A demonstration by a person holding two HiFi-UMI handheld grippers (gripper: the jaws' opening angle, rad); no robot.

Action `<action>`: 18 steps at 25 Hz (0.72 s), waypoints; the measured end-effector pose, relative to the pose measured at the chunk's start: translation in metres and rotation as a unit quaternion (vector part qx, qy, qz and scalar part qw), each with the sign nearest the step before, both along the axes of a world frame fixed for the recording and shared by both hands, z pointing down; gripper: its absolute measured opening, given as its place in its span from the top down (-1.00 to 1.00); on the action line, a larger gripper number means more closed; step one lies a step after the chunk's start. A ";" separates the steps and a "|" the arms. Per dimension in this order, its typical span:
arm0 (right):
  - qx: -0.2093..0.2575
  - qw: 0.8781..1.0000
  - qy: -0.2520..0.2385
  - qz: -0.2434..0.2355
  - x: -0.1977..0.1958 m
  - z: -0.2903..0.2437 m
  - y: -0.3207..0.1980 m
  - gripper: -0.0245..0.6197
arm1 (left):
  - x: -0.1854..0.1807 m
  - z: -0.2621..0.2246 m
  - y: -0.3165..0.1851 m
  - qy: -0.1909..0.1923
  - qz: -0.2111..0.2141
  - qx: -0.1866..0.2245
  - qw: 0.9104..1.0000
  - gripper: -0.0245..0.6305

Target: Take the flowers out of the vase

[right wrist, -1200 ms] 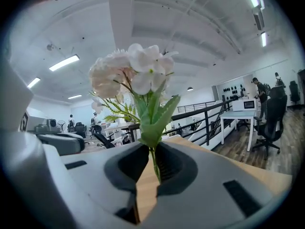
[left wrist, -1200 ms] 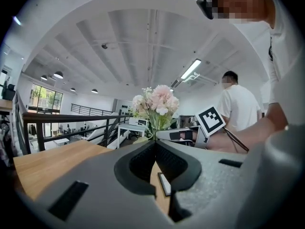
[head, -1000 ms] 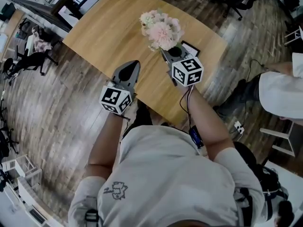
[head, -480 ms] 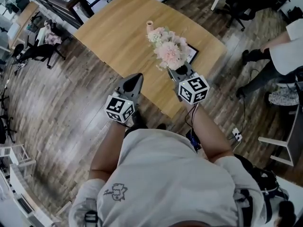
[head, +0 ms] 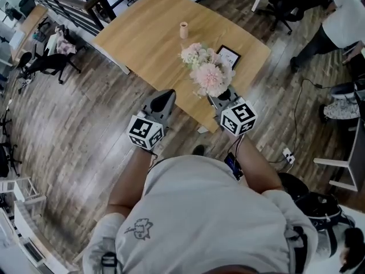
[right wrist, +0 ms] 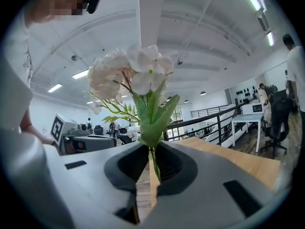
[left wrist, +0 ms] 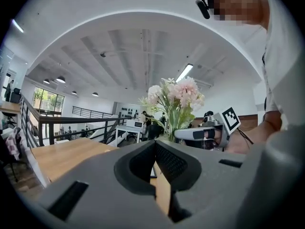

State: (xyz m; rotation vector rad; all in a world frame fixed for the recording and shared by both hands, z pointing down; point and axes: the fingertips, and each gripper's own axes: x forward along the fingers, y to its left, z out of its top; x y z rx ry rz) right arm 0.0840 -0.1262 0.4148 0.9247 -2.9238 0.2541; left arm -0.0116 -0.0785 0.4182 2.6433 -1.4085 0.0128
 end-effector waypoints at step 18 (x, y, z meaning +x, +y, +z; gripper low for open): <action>0.012 0.999 -0.023 0.019 -0.066 -0.028 0.138 0.77 | -0.085 -0.015 0.130 0.000 0.024 0.026 0.999 0.91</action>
